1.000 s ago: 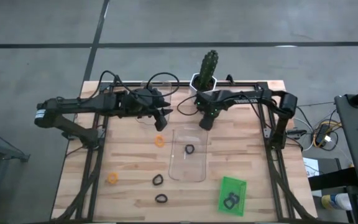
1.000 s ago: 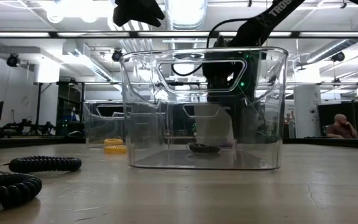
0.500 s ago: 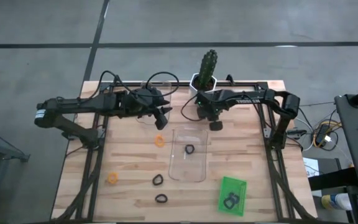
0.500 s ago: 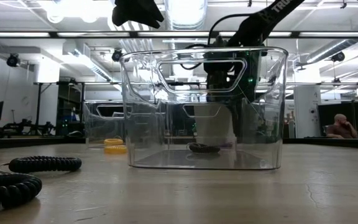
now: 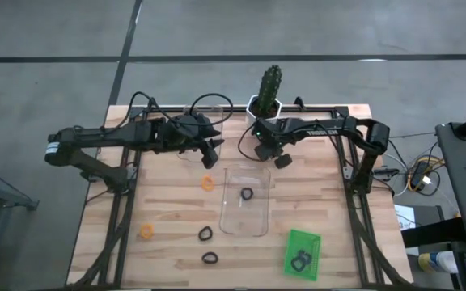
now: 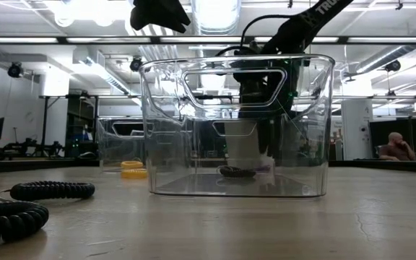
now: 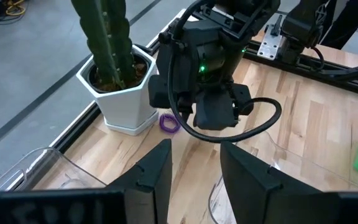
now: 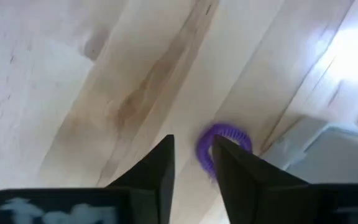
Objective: Sort spring keychains
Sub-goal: Put the purple spring keychain into the green bin
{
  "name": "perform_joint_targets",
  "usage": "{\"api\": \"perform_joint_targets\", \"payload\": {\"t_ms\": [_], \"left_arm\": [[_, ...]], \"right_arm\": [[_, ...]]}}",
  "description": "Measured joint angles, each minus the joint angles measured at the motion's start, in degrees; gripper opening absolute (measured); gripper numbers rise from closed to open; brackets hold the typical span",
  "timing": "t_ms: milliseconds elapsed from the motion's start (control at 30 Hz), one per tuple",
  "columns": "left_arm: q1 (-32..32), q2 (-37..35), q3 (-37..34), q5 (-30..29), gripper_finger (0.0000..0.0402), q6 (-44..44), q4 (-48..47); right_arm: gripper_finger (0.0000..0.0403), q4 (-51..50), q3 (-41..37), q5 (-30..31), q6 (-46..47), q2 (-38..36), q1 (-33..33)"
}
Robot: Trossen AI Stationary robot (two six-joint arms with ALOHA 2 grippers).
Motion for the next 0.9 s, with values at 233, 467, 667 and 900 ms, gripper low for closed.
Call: {"api": "perform_joint_targets", "payload": {"t_ms": [233, 467, 667, 900], "left_arm": [[0.01, 0.00, 0.00, -0.01, 0.0128, -0.05, 0.64], [0.01, 0.00, 0.00, -0.01, 0.0128, -0.09, 0.62], [0.01, 0.00, 0.00, 0.00, 0.0128, -0.10, 0.62], [0.01, 0.00, 0.00, -0.01, 0.0129, -0.05, 0.62]], "right_arm": [[0.0176, 2.28, -1.84, -0.02, -1.88, -0.02, -0.41], [0.0189, 6.76, -5.23, 3.44, -1.81, -0.02, -0.39], [0.0180, 8.91, -6.46, 3.38, -0.86, 0.07, -0.41], [0.0178, 10.74, -6.41, 3.27, 2.09, 0.40, -0.63]]}}
